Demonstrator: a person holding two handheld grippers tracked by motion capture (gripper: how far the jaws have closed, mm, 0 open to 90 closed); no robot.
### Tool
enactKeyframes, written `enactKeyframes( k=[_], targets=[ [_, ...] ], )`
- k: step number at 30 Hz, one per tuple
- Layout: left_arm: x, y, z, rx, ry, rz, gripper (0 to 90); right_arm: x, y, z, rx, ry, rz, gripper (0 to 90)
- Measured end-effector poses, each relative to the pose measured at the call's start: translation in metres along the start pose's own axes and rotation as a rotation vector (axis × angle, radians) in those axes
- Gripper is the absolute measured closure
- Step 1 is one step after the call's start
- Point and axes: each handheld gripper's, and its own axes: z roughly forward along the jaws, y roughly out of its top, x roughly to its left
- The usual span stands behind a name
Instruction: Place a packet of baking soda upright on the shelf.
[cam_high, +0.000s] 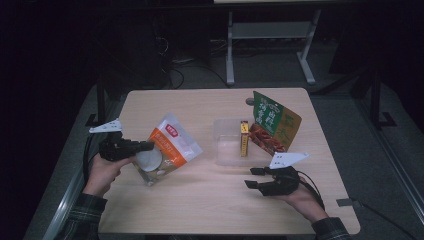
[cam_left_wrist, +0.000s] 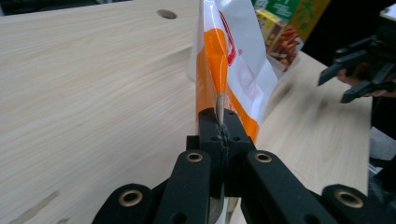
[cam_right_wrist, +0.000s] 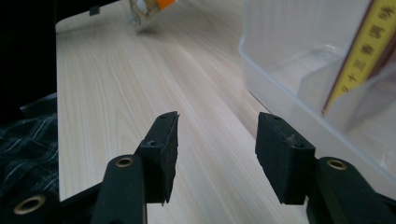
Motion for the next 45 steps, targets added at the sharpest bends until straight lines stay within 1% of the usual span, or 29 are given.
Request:
enactKeyframes(
  k=[1,2,3,5,6,7,9,10,11,12,14,16,19,22,24,28,32,33,34,35,36,38,40,45],
  targets=[
    [-0.003,0.000,0.002,-0.002,-0.009,0.003,89.8,0.001,0.002,0.002,-0.004,0.001,-0.002,49.5],
    [-0.003,0.000,0.002,-0.002,-0.009,0.003,89.8,0.002,0.003,0.003,-0.002,0.008,0.002,49.8],
    [-0.008,0.001,0.005,-0.007,-0.027,0.006,89.8,0.003,0.005,0.005,-0.001,0.010,-0.005,50.1],
    [-0.014,0.001,0.009,-0.007,-0.044,0.014,89.8,0.004,0.007,0.009,-0.003,0.018,-0.012,50.5],
    [-0.014,0.001,0.009,-0.007,-0.044,0.014,89.8,0.004,0.009,0.010,-0.006,0.027,-0.015,50.5],
    [-0.019,0.002,0.014,-0.012,-0.061,0.020,89.8,0.005,0.010,0.011,-0.010,0.030,-0.013,50.5],
    [-0.025,0.003,0.019,-0.013,-0.081,0.027,89.8,0.006,0.013,0.013,-0.024,0.042,-0.014,50.5],
    [-0.025,0.003,0.019,-0.013,-0.081,0.027,89.8,0.006,0.015,0.014,-0.033,0.052,-0.017,50.5],
    [-0.031,0.005,0.024,-0.013,-0.098,0.039,89.8,0.006,0.016,0.015,-0.042,0.061,-0.011,50.5],
    [-0.034,0.005,0.026,-0.017,-0.107,0.041,89.8,0.006,0.018,0.016,-0.049,0.068,-0.014,50.5],
    [-0.040,0.007,0.030,-0.020,-0.118,0.053,89.8,0.007,0.022,0.019,-0.051,0.076,-0.017,50.4],
    [-0.046,0.009,0.033,-0.027,-0.132,0.059,89.8,0.008,0.026,0.022,-0.067,0.082,-0.028,50.4],
    [-0.054,0.010,0.038,-0.034,-0.151,0.074,89.8,0.009,0.032,0.026,-0.086,0.093,-0.025,50.5],
    [-0.062,0.011,0.043,-0.036,-0.172,0.079,89.8,0.010,0.038,0.031,-0.113,0.114,-0.025,51.1],
    [-0.065,0.011,0.046,-0.037,-0.190,0.078,89.8,0.011,0.040,0.035,-0.117,0.116,-0.033,52.6],
    [-0.072,0.011,0.051,-0.042,-0.197,0.087,89.8,0.014,0.046,0.042,-0.133,0.144,-0.039,54.8],
    [-0.076,0.010,0.055,-0.035,-0.202,0.096,89.8,0.016,0.050,0.045,-0.151,0.167,-0.039,59.6],
    [-0.077,0.010,0.057,-0.042,-0.208,0.086,89.8,0.017,0.051,0.046,-0.151,0.176,-0.033,61.4],
    [-0.078,0.010,0.057,-0.037,-0.209,0.093,89.8,0.017,0.051,0.047,-0.154,0.181,-0.032,63.0],
    [-0.079,0.009,0.059,-0.043,-0.212,0.086,89.8,0.017,0.052,0.048,-0.153,0.188,-0.030,65.1],
    [-0.079,0.009,0.059,-0.037,-0.214,0.097,89.8,0.016,0.052,0.049,-0.157,0.194,-0.030,67.0],
    [-0.081,0.009,0.061,-0.038,-0.217,0.094,89.8,0.016,0.051,0.049,-0.154,0.210,-0.026,70.1],
    [-0.082,0.009,0.061,-0.037,-0.218,0.094,89.8,0.016,0.051,0.049,-0.154,0.222,-0.016,73.6],
    [-0.082,0.009,0.061,-0.040,-0.219,0.093,89.8,0.015,0.051,0.049,-0.164,0.245,-0.013,83.7]
  ],
)
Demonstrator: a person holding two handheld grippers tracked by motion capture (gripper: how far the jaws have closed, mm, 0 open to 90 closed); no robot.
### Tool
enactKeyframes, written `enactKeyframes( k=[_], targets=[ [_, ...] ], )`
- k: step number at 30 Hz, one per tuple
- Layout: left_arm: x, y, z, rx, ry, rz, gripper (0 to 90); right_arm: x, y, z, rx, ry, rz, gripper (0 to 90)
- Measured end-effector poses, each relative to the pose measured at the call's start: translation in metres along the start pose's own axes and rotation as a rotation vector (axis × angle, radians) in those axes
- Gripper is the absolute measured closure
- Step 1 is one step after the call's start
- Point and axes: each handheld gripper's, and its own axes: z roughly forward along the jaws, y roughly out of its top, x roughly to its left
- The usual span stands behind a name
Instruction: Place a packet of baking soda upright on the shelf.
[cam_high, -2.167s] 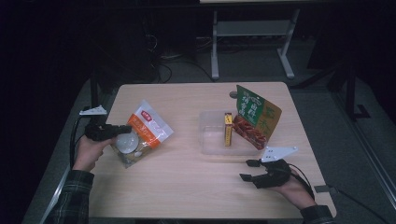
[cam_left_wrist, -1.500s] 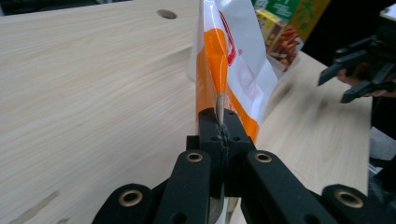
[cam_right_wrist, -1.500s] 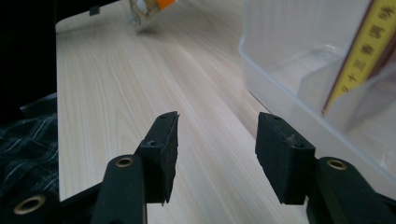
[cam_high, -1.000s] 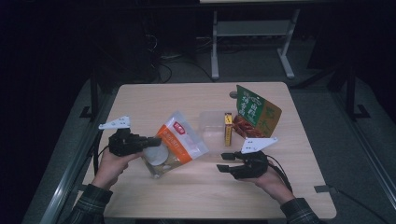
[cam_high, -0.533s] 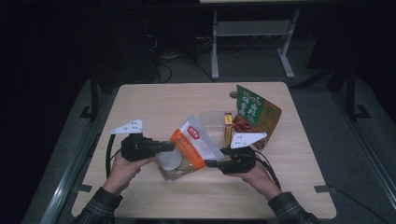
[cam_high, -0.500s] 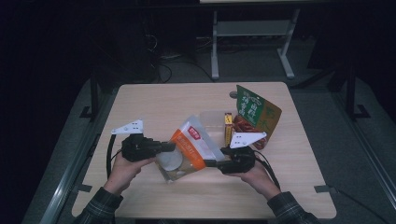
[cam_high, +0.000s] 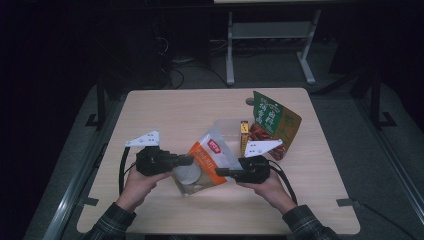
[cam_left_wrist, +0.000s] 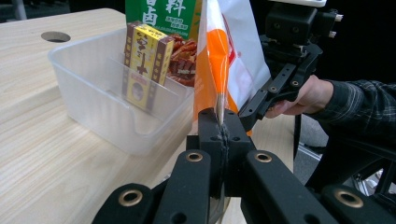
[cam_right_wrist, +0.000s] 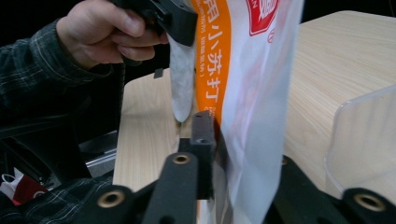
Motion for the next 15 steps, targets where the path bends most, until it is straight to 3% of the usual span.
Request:
enactKeyframes(
  k=[2,6,11,15],
  targets=[
    [0.0008,-0.0007,0.0003,-0.002,0.001,-0.003,89.7,0.0010,0.0003,0.0001,0.000,0.010,-0.002,88.9],
    [0.0001,-0.0014,0.0011,0.007,0.010,-0.001,89.7,0.0026,0.0008,0.0000,0.007,0.018,-0.020,89.6],
    [0.0017,-0.0033,0.0031,0.023,0.034,0.014,89.3,0.0036,0.0018,-0.0017,0.005,0.065,-0.017,89.9],
    [0.0055,-0.0068,0.0062,0.028,0.026,0.005,88.8,0.0069,0.0041,-0.0015,0.008,0.089,-0.026,90.0]
  ],
)
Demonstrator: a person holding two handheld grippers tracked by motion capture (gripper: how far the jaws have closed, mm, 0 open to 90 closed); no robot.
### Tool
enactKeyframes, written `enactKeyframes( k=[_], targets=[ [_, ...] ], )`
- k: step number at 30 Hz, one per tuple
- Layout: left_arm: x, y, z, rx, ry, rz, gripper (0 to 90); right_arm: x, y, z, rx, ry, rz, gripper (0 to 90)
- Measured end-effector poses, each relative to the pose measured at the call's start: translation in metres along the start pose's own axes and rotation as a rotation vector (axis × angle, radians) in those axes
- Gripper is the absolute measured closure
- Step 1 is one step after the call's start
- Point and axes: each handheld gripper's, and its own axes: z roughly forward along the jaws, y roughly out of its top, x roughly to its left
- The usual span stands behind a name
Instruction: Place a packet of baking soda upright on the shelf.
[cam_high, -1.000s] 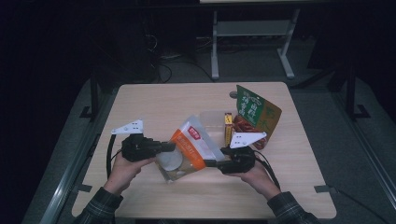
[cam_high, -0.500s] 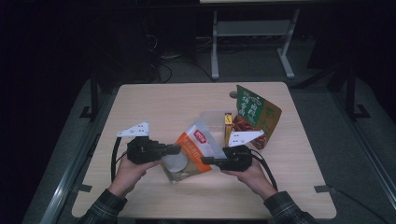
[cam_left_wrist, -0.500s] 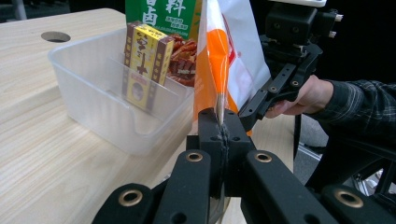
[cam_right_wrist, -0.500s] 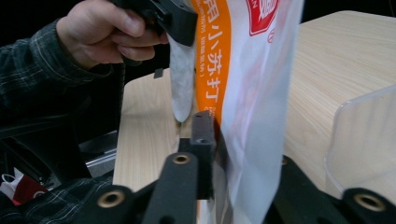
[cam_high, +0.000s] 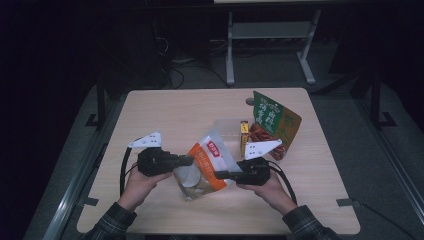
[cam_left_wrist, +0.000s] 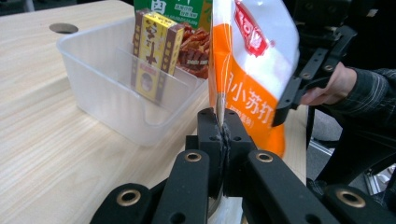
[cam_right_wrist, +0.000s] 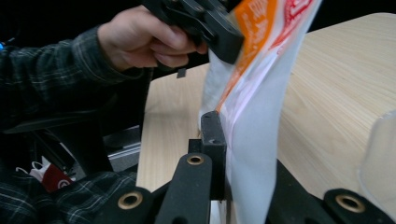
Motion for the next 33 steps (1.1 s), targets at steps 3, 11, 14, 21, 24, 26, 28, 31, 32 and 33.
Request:
enactKeyframes(
  k=[3,11,14,21,24,26,28,31,32,33],
  targets=[
    [0.000,-0.002,0.004,0.012,0.006,0.003,88.1,0.002,0.002,0.000,-0.009,0.019,0.008,90.0],
    [-0.002,-0.005,0.012,0.053,0.023,0.029,83.2,0.006,0.005,-0.002,-0.011,0.029,-0.009,90.0],
    [-0.001,-0.005,0.012,0.058,0.029,0.026,78.5,0.008,0.007,-0.002,-0.004,0.026,-0.023,90.0],
    [0.002,-0.006,0.006,0.066,0.057,0.024,61.2,0.011,0.007,-0.004,0.034,-0.001,-0.046,90.0],
    [0.002,-0.008,0.003,0.070,0.063,0.023,57.1,0.011,0.008,-0.009,0.031,-0.011,-0.044,90.0],
    [0.002,-0.011,0.002,0.089,0.065,0.027,54.0,0.010,0.009,-0.016,0.020,-0.013,-0.041,90.0],
    [0.002,-0.017,0.003,0.107,0.061,0.024,51.2,0.011,0.012,-0.022,0.014,-0.016,-0.044,90.0],
    [-0.001,-0.027,0.004,0.145,0.070,0.028,44.1,0.012,0.016,-0.031,0.002,-0.028,-0.057,90.0],
    [-0.001,-0.030,0.005,0.157,0.073,0.026,41.4,0.012,0.018,-0.034,-0.001,-0.033,-0.062,90.0],
    [-0.001,-0.034,0.005,0.170,0.075,0.026,39.6,0.012,0.020,-0.036,-0.002,-0.034,-0.067,90.0]
  ],
)
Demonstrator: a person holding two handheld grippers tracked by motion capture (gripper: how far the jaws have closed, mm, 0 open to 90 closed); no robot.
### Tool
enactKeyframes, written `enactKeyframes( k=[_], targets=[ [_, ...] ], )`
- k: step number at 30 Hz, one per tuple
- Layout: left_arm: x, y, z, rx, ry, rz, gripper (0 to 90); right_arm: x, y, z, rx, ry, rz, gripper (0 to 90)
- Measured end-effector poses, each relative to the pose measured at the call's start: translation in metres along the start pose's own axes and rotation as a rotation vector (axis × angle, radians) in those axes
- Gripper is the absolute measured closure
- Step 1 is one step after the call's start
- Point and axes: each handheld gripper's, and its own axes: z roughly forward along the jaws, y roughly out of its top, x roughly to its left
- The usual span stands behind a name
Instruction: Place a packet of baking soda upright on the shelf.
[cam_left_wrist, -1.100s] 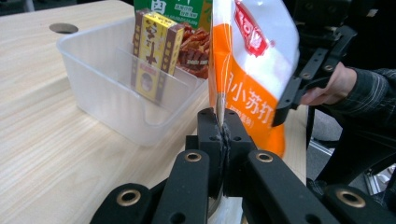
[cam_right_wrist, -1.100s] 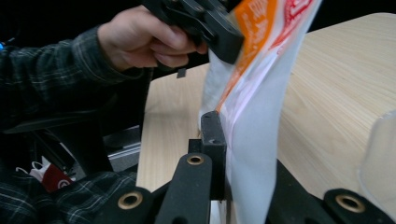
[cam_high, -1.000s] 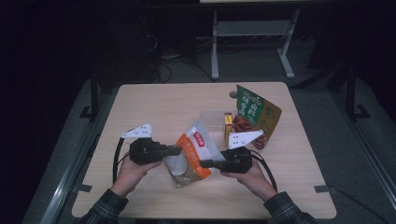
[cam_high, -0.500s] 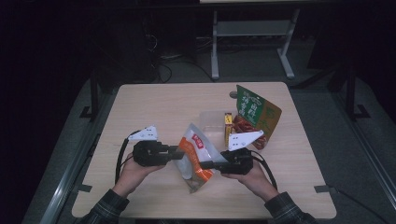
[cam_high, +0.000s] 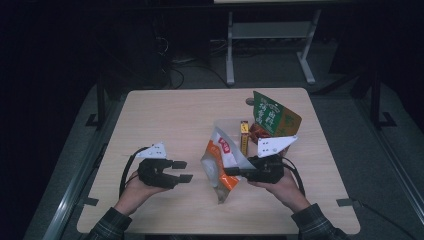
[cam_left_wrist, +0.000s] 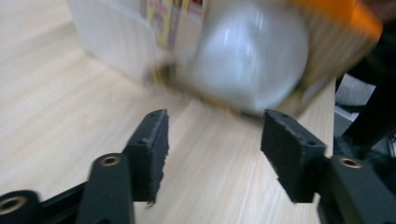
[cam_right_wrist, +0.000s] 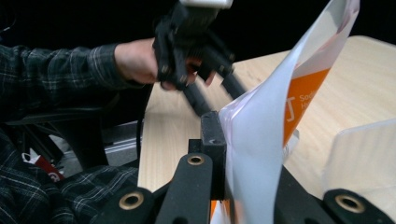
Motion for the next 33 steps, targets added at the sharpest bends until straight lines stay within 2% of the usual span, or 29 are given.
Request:
enactKeyframes(
  k=[5,7,9,15,22,33],
  targets=[
    [0.001,-0.016,0.004,0.061,0.016,0.001,32.1,-0.002,0.011,-0.010,-0.008,-0.010,-0.030,90.0],
    [0.002,-0.020,0.005,0.084,0.017,0.017,29.4,-0.002,0.015,-0.014,0.003,-0.012,-0.032,90.0],
    [0.001,-0.022,0.007,0.083,0.016,0.011,27.2,-0.003,0.018,-0.018,0.001,-0.019,-0.035,90.0],
    [0.001,-0.024,0.008,0.094,0.031,0.044,22.0,-0.010,0.029,-0.026,-0.010,-0.025,-0.045,90.0],
    [0.002,-0.025,0.010,0.108,0.037,0.057,21.9,-0.018,0.045,-0.031,-0.014,-0.045,-0.069,90.0],
    [0.002,-0.026,0.013,0.109,0.052,0.067,21.9,-0.041,0.062,-0.031,-0.023,-0.082,-0.068,90.0]
  ],
)
